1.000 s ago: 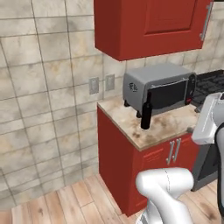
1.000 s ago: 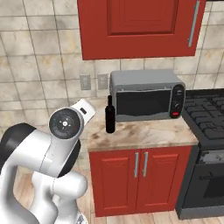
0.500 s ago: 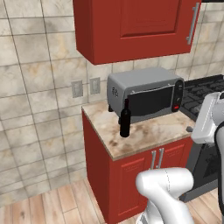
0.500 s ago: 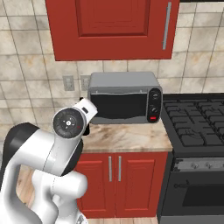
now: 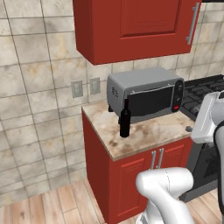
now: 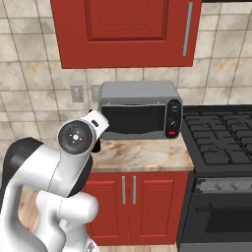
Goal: Move the drinks to the dining counter.
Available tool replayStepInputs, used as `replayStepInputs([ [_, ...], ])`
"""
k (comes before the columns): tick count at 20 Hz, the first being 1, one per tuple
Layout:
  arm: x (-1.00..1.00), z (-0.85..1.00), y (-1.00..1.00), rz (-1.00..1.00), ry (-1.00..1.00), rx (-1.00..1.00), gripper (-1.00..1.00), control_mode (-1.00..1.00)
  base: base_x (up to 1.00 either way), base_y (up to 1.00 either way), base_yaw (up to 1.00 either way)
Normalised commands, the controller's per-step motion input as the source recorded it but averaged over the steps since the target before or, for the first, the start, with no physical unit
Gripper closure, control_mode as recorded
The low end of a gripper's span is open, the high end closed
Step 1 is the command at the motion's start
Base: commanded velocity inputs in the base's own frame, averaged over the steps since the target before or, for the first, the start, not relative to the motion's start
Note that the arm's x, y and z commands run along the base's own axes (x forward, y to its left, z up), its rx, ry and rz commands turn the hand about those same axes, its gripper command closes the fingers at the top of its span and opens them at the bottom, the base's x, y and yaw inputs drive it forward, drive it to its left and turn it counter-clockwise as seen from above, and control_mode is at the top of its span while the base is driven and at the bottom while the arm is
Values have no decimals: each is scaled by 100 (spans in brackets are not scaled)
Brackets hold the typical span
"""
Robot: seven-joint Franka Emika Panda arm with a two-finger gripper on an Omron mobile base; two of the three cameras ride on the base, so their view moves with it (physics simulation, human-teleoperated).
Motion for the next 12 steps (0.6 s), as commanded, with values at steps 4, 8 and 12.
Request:
replayStepInputs([
  [4, 0, 0, 0, 0, 0, 0, -100, 100, 1, 0, 0],
  [8, 0, -1, 0, 0, 0, 0, -100, -100, 0, 0, 0],
  [12, 3, -14, 9, 0, 0, 0, -100, -100, 0, 0, 0],
])
